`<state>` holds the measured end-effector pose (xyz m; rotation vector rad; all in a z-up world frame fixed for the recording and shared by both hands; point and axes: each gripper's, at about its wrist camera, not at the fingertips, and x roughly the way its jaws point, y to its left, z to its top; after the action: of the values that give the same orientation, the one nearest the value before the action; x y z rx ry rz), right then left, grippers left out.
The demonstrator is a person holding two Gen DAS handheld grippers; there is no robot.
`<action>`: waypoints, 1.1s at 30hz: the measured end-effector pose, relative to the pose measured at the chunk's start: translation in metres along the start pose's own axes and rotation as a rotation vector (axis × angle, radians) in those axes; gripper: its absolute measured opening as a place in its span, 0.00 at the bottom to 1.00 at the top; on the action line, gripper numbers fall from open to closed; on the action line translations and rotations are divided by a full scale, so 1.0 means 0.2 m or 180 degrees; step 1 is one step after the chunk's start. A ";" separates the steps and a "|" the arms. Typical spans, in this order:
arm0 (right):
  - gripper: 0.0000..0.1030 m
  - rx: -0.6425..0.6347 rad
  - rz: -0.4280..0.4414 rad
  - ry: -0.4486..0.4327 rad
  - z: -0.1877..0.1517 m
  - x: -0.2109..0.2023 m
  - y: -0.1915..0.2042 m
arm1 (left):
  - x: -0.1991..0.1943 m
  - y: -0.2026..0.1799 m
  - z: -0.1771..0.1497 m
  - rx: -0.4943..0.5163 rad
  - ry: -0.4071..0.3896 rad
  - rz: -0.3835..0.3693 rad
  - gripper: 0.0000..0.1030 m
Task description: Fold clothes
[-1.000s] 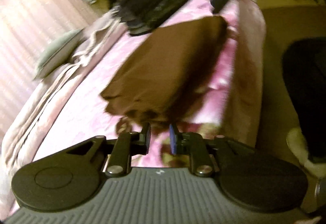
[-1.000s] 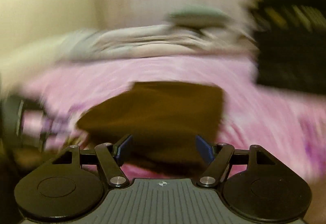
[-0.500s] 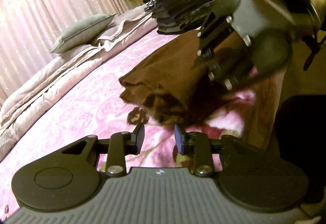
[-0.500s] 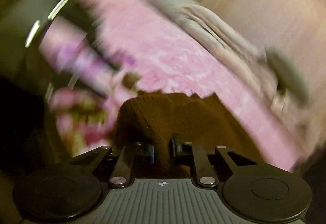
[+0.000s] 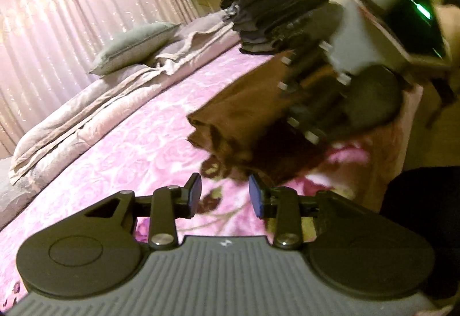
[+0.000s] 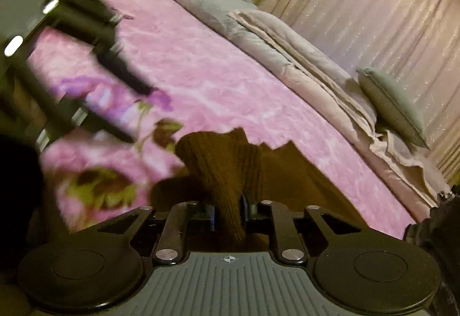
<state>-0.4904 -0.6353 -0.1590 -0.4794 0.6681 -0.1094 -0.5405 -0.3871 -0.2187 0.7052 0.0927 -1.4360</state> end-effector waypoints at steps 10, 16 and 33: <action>0.58 0.1297 0.0063 -0.0293 -0.25 -0.46 -0.15 | 0.13 -0.08 0.22 -0.0012 -0.0127 -0.0312 0.32; 0.41 0.2946 0.0101 -0.0224 -0.57 -0.55 -0.53 | 0.40 -0.07 0.18 -0.0327 0.0352 -0.0483 0.32; 0.53 0.2892 0.0210 -0.0033 -0.50 -0.40 -0.82 | 0.55 0.04 0.30 -0.0434 0.0554 -0.0556 0.32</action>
<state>-0.6061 -0.8005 -0.1060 0.4149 0.5554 -0.3275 -0.5348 -0.5135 -0.2190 0.7218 0.3922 -1.5160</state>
